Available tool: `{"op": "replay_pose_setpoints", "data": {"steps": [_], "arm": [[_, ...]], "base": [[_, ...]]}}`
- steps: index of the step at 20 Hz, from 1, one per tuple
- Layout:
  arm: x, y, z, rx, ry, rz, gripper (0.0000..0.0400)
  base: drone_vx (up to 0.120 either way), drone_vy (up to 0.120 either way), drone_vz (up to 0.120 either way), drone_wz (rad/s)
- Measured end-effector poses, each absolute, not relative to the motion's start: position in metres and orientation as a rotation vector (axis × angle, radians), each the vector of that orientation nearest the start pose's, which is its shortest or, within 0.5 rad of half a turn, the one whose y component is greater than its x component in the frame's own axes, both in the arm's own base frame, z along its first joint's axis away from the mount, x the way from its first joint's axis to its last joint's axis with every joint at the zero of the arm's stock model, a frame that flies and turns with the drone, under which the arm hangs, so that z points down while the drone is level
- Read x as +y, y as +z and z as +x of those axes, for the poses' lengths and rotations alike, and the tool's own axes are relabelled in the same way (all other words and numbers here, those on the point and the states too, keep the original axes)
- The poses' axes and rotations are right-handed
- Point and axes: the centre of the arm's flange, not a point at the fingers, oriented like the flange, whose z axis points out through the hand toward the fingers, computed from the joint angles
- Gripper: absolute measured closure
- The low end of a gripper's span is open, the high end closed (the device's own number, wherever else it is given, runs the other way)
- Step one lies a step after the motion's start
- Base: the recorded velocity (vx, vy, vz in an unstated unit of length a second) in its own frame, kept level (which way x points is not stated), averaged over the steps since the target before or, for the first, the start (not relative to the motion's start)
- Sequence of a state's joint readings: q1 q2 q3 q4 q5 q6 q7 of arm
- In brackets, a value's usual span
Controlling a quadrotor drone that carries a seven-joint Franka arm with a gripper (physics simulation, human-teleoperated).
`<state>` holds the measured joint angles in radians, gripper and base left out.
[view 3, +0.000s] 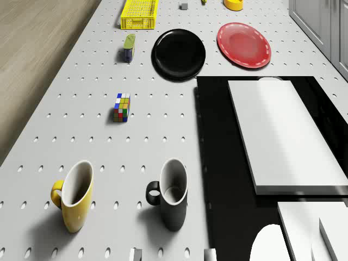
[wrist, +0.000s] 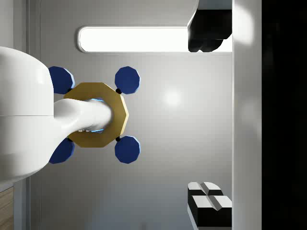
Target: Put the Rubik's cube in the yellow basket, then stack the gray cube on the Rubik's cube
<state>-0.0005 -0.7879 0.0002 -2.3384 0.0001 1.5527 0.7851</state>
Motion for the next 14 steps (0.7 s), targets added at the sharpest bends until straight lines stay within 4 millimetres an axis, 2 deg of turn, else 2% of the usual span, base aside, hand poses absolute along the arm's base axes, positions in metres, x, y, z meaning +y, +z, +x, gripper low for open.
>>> {"op": "replay_pose_setpoints", "data": {"steps": [1,8,14], "arm": [[0.000,0.606,0.303,1.202,-0.004,-2.901,0.0000],[0.000,0.654,0.302,1.201,-0.012,-2.899,0.0000],[0.000,0.679,0.304,1.200,-0.019,-2.898,0.0000]], "base": [[0.040,0.040,0.000,0.000],[0.120,0.120,0.000,0.000],[0.120,0.120,0.000,0.000]]}}
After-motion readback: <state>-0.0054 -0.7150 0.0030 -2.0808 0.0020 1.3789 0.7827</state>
